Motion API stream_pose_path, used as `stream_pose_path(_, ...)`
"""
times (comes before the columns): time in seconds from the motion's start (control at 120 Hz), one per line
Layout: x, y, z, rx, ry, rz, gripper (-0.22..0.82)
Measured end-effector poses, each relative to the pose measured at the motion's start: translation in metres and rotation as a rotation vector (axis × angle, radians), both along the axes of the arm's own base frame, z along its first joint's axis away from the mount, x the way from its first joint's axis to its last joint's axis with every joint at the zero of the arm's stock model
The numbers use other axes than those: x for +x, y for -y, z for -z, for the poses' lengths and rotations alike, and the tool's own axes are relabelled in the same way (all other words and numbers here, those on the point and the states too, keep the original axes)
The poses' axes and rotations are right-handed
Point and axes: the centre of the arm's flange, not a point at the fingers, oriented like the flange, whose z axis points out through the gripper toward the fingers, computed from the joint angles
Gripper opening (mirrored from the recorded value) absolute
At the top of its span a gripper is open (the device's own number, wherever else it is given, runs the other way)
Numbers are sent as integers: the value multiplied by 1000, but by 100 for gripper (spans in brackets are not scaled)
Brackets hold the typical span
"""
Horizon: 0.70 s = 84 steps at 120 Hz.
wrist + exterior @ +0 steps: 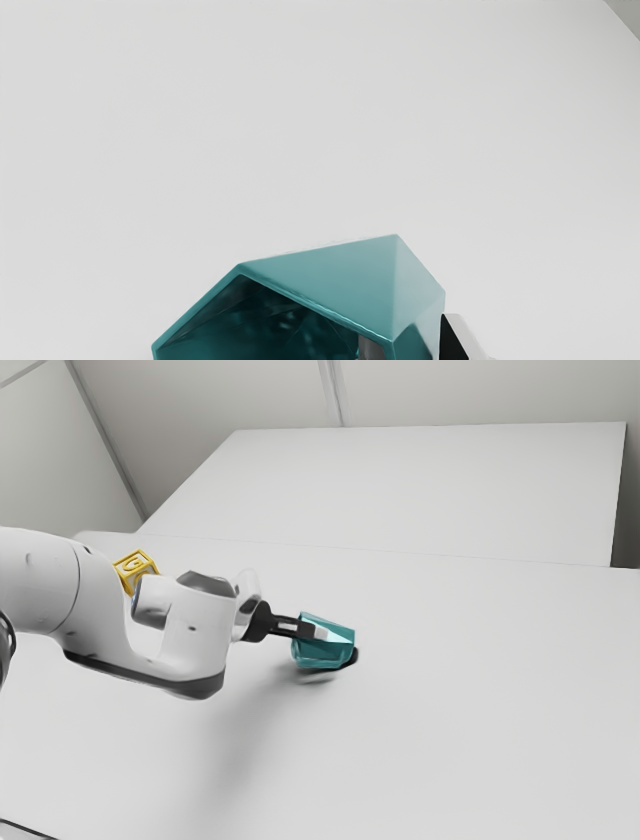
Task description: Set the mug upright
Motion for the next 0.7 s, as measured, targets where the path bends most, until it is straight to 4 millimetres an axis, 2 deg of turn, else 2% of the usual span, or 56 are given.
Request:
stream_pose_path(0.208, 7, -2, -12, 16, 34, -10, -13)
stream_pose_path(0.533, 8, -8, -30, 50, 74, -27, -17)
stream_pose_path(0.608, 13, -9, -40, 72, 98, -4, -17)
stream_pose_path(0.7, 20, -12, -61, 168, 127, 115, -18)
